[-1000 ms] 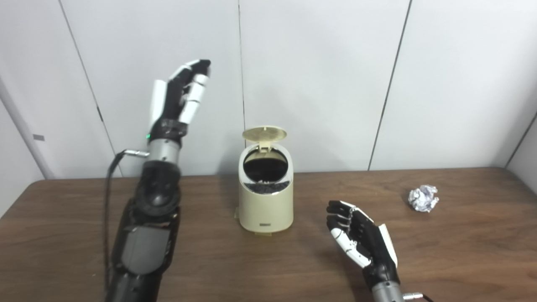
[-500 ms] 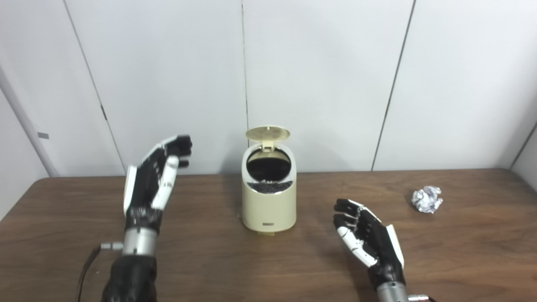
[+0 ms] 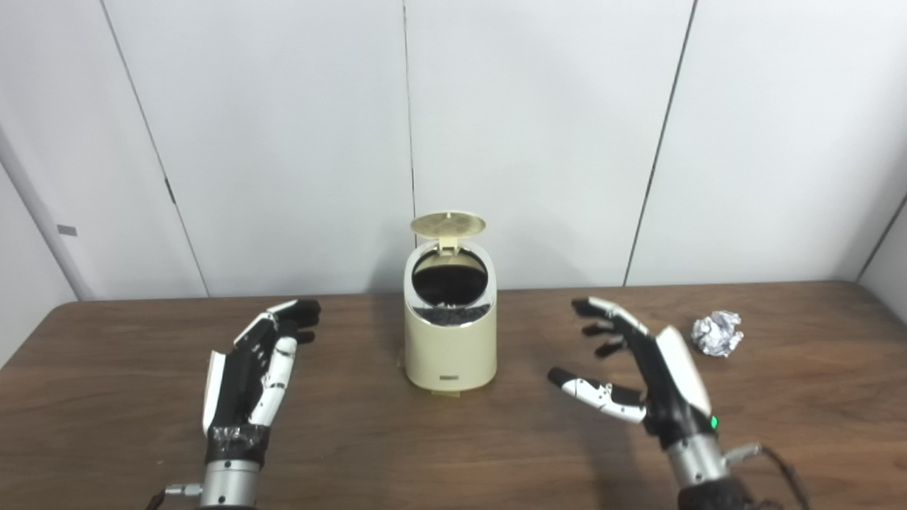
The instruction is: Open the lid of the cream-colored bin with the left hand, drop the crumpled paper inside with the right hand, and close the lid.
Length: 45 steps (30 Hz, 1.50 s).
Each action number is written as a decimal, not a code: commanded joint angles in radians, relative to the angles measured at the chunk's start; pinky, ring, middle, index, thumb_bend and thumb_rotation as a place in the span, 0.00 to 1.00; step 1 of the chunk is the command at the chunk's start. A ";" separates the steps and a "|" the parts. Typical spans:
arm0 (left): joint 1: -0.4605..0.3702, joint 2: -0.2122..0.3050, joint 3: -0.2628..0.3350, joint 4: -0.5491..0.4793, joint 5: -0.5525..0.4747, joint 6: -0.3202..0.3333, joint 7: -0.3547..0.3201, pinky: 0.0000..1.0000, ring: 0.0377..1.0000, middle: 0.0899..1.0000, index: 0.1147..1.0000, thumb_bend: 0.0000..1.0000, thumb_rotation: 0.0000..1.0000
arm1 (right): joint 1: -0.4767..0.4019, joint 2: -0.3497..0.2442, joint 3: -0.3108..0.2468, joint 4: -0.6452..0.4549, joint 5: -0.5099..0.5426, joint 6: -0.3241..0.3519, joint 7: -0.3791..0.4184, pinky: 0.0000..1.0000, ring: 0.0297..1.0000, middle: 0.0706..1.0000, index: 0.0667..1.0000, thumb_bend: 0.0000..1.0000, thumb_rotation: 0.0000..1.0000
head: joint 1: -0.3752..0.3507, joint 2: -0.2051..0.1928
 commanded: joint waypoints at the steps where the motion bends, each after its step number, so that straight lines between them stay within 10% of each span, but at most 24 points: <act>1: -0.023 0.002 -0.001 -0.005 0.003 -0.055 0.004 0.68 0.73 0.71 0.68 0.27 0.68 | -0.060 -0.069 0.005 -0.018 -0.095 -0.002 0.010 0.65 0.76 0.81 0.81 0.83 0.37 | -0.001 0.000; 22: -0.020 0.056 0.039 0.072 -0.068 -0.121 -0.023 0.65 0.71 0.70 0.68 0.27 0.73 | -0.299 -0.370 0.031 0.081 -0.357 0.344 0.505 0.70 0.89 0.95 0.82 1.00 0.21 | -0.196 0.009; 45: -0.034 0.045 0.056 0.050 -0.087 -0.053 -0.021 0.67 0.72 0.71 0.69 0.28 0.72 | -0.398 -0.433 0.077 0.405 -0.324 0.362 0.477 0.71 0.92 0.96 0.81 0.98 0.20 | -0.273 -0.004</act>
